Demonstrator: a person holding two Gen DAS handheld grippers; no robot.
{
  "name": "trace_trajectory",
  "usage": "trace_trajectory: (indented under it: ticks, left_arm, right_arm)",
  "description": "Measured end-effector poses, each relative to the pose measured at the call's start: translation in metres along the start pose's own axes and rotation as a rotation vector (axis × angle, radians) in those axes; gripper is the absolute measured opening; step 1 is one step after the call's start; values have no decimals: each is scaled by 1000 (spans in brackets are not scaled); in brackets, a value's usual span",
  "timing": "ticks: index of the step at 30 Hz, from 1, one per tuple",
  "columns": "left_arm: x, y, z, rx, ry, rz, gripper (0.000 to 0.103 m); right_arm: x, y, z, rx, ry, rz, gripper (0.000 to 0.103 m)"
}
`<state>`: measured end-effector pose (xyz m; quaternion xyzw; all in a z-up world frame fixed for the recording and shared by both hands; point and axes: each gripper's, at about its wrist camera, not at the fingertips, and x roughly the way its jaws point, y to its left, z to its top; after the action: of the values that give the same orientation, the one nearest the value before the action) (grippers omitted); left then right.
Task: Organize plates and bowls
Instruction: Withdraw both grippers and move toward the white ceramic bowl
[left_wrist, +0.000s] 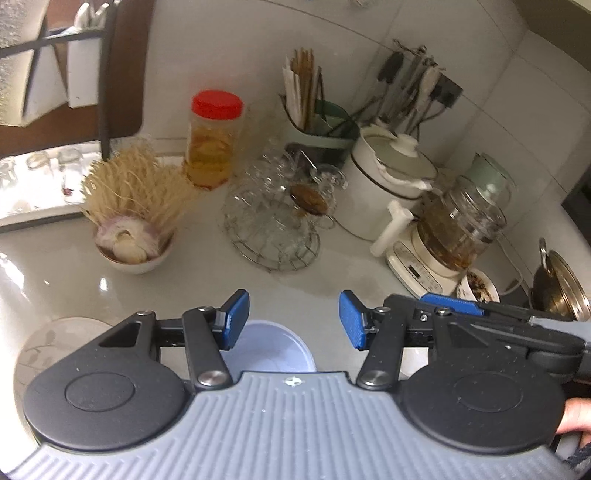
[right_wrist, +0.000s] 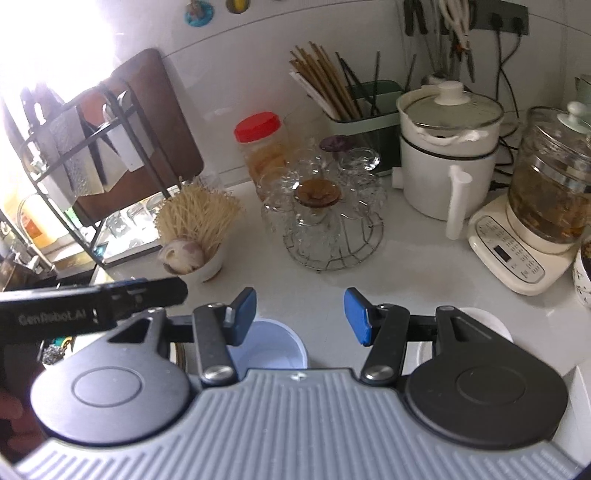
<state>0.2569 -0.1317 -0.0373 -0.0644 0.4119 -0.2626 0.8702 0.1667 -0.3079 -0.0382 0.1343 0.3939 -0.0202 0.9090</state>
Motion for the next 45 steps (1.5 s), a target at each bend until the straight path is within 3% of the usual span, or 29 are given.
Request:
trace_trajectory:
  ticks: [15, 28, 35, 43, 45]
  left_arm:
    - [26, -50, 2, 118, 39, -127, 60]
    - [58, -101, -1, 222, 130, -241, 61]
    - [86, -119, 0, 253, 197, -267, 61]
    - [128, -129, 0, 256, 284, -258, 62]
    - [139, -129, 1, 253, 299, -246, 63]
  right_arm:
    - [-37, -40, -14, 93, -61, -151, 56]
    - [-65, -83, -36, 231, -71, -282, 56]
    - [-65, -106, -46, 312, -57, -331, 56]
    - [-45, -135, -54, 394, 16, -356, 56]
    - [-38, -144, -53, 414, 38, -361, 60]
